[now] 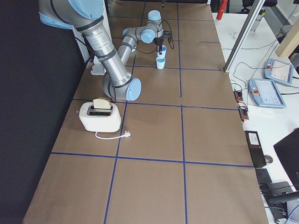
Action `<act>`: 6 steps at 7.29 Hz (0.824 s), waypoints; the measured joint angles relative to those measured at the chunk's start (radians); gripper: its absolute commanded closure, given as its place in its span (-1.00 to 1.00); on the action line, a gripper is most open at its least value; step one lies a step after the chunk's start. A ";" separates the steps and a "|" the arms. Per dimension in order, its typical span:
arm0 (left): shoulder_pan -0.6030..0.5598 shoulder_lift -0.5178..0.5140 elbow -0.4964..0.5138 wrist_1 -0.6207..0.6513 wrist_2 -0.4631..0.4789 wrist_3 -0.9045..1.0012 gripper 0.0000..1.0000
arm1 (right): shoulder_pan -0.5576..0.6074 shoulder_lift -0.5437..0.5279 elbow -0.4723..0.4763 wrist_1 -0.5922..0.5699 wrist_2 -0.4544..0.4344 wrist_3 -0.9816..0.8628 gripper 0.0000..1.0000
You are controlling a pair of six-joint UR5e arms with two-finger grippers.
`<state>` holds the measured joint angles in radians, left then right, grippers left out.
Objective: Stack blue cups with both arms
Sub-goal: 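Carry the held cup with the right gripper over the center cup and lower it in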
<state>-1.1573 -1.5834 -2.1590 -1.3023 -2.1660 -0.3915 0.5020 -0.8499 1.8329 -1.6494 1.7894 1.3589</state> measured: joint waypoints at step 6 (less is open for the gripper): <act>-0.001 -0.001 0.005 0.000 -0.001 -0.002 -1.00 | -0.009 0.002 -0.013 0.002 -0.008 0.000 -0.99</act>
<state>-1.1582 -1.5846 -2.1537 -1.3023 -2.1670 -0.3934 0.4934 -0.8483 1.8197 -1.6476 1.7811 1.3591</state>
